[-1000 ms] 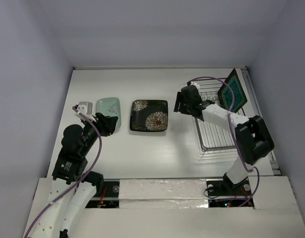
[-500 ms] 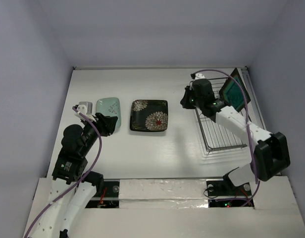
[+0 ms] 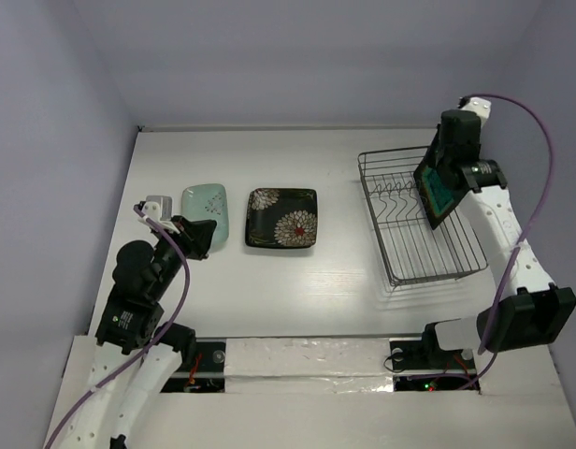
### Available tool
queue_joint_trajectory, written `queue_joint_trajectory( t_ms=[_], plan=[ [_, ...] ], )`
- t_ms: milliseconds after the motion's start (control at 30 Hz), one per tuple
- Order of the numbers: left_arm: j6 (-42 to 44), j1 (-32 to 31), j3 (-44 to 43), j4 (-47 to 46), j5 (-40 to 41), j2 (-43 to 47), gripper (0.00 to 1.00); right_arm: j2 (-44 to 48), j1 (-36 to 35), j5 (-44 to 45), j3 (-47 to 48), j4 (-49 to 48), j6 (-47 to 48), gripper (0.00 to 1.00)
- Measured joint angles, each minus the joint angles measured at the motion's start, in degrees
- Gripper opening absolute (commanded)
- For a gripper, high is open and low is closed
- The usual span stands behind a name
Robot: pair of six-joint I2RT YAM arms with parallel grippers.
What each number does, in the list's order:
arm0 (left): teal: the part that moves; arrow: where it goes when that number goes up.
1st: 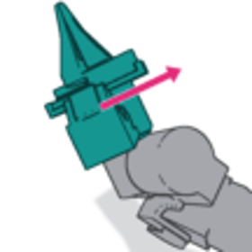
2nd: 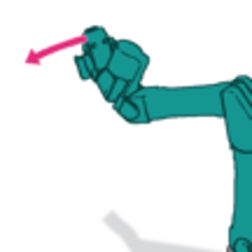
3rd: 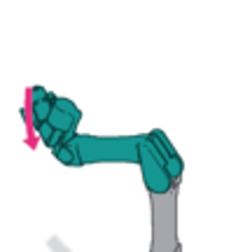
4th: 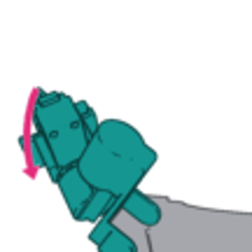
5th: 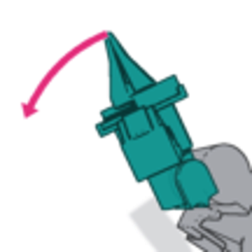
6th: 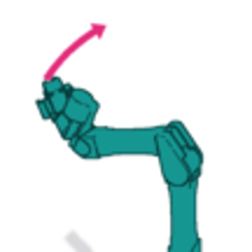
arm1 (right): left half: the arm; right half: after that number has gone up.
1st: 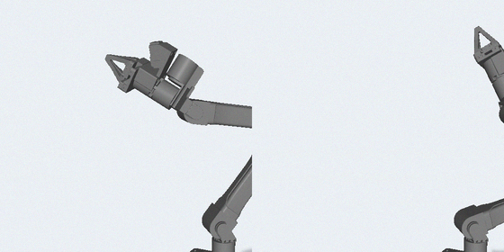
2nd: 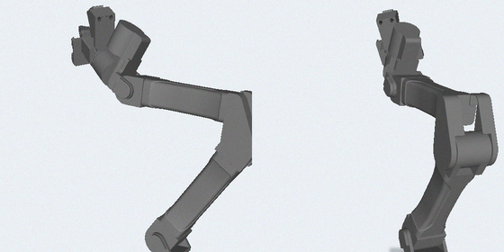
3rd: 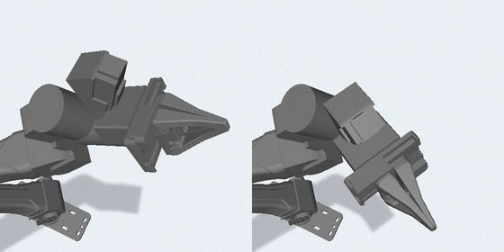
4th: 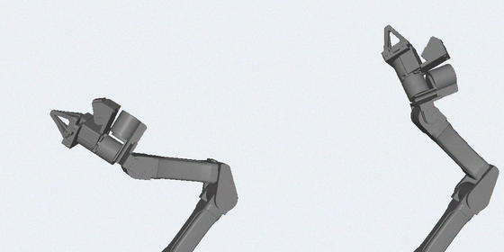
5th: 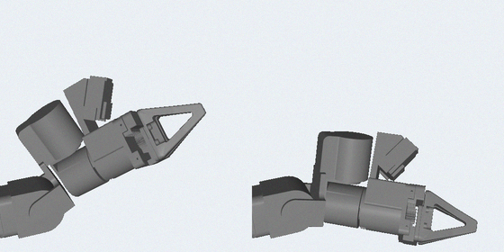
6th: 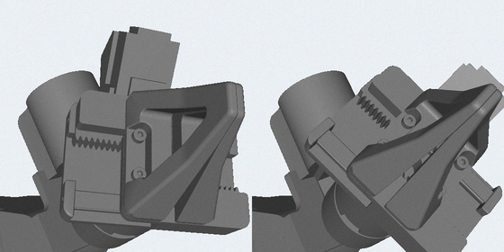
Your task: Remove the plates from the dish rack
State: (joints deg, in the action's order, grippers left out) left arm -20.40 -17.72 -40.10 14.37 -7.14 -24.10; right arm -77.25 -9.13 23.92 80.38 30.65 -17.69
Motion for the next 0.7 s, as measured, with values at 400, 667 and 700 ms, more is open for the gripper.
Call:
queue_joint_trajectory(
  t_ms=[400, 667, 700],
  plan=[
    [-0.02, -2.84, 0.00, 0.02, 0.81, -0.07, 0.27, -16.20, 10.62, 6.73, 15.43, 12.61, 8.83, 0.84],
    [-0.02, -2.84, 0.00, 0.02, 1.07, -1.09, 0.28, -22.51, 12.72, -0.94, 18.53, 14.16, 11.50, 0.63],
    [-0.02, -2.84, 0.00, 0.02, 1.14, -1.25, 0.28, -22.49, 12.72, -1.88, 18.53, 14.16, 11.72, 0.58]
  ],
)
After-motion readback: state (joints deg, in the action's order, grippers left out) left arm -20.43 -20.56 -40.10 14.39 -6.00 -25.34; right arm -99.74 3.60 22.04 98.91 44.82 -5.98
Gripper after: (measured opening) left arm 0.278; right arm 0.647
